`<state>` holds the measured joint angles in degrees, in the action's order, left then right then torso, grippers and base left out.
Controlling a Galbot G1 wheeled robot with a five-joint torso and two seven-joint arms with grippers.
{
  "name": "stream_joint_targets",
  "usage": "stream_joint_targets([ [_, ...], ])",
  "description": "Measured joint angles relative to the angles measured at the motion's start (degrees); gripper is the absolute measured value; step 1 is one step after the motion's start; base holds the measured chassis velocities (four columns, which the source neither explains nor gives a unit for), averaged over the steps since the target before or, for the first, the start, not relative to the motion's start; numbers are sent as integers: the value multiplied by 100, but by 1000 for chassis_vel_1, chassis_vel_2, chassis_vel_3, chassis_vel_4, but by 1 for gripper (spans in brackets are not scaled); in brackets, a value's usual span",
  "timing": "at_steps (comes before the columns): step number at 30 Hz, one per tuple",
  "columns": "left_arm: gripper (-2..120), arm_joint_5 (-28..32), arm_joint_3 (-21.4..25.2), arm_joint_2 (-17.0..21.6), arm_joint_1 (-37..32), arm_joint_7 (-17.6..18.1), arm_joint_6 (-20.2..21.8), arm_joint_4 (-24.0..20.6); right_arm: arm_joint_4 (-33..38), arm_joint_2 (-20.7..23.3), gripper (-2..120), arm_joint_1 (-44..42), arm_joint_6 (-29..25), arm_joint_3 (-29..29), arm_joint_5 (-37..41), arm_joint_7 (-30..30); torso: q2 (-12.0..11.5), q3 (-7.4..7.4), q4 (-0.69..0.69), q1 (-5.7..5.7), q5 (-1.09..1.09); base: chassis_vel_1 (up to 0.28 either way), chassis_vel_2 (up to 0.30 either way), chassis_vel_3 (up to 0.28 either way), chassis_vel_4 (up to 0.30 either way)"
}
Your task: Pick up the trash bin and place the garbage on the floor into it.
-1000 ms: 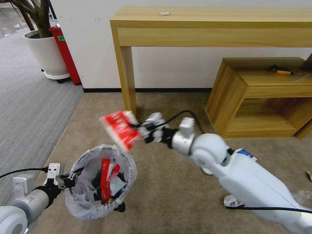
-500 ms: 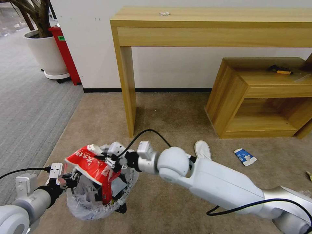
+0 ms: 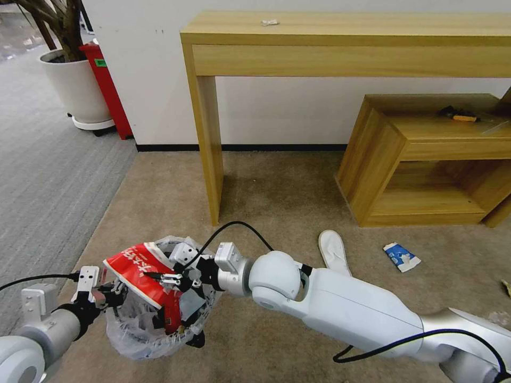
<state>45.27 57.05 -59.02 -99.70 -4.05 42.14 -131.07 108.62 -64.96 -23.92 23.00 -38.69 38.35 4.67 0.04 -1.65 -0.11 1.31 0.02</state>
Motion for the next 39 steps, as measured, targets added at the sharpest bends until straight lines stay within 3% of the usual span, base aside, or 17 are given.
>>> stream_joint_targets([
  [2, 0, 11, 20, 0, -8, -5, 0, 0, 27, 47, 73, -27, 0, 35, 6, -19, 0, 0, 0, 0, 0, 0, 0, 0, 0],
  [9, 0, 24, 61, -1, -27, -18, -1, -1, 55, 73, 96, -94, -3, 139, 54, -67, 0, 0, 0, 0, 0, 0, 0, 0, 0],
  [17, 0, 27, 70, -19, -36, -20, -1, -13, 170, 65, 100, -255, -12, 471, 187, -345, -1, 0, 0, 0, 0, 0, 0, 0, 0],
  [19, 0, 24, 96, -48, -66, -41, -1, -13, 226, 79, 100, -496, -30, 948, 258, -703, -1, 0, 2, 0, 0, 0, 0, 0, 0],
  [23, 0, -2, 110, -56, -85, -80, -1, -13, 239, 197, 100, -725, -36, 1366, 235, -793, -1, 0, 1, 0, 0, 0, 0, 0, 0],
  [24, 0, -21, 117, -59, -94, -97, -1, -14, 258, 410, 100, -1054, -64, 1913, 143, -813, -1, 0, 0, 0, 1, 0, 0, 0, 0],
  [25, 0, -21, 117, -59, -94, -97, -1, -14, 258, 410, 100, -1054, -64, 1913, 143, -813, -1, 0, 0, 0, 1, 0, 0, 0, 0],
  [27, 0, -56, 118, -64, -109, -134, -1, -38, 322, 676, 100, -1591, -97, 2592, 32, -813, -1, 0, -1, 0, 1, 0, 0, 0, 0],
  [29, 0, -76, 118, -67, -115, -151, -1, -41, 339, 743, 100, -1796, -120, 2811, -27, -812, -1, 0, 0, 0, 1, 0, 0, 0, 0],
  [31, 0, -134, 126, -76, -144, -197, -1, -50, 383, 904, 100, -2602, -195, 3599, -278, -801, -1, 0, 0, 0, 2, 0, 0, 0, 0],
  [33, 0, -138, 128, -75, -148, -202, -1, -51, 388, 919, 100, -2726, -211, 3733, -319, -799, -1, 0, -1, 0, 2, 0, 0, 0, 0],
  [35, 0, -180, 124, -51, -156, -253, -1, -66, 392, 940, 100, -3322, -335, 4394, -512, -761, -1, 1, -1, 0, 2, 0, 0, 0, 0],
  [37, 0, -192, 116, -45, -154, -258, -1, -69, 391, 940, 100, -3412, -358, 4506, -539, -751, -1, 1, -1, 0, 3, 0, 0, 0, 0],
  [39, 0, -248, 67, -55, -158, -280, -1, -99, 384, 937, 100, -3865, -464, 4991, -660, -682, -1, 1, 1, 0, 1, 0, 0, 0, 0],
])
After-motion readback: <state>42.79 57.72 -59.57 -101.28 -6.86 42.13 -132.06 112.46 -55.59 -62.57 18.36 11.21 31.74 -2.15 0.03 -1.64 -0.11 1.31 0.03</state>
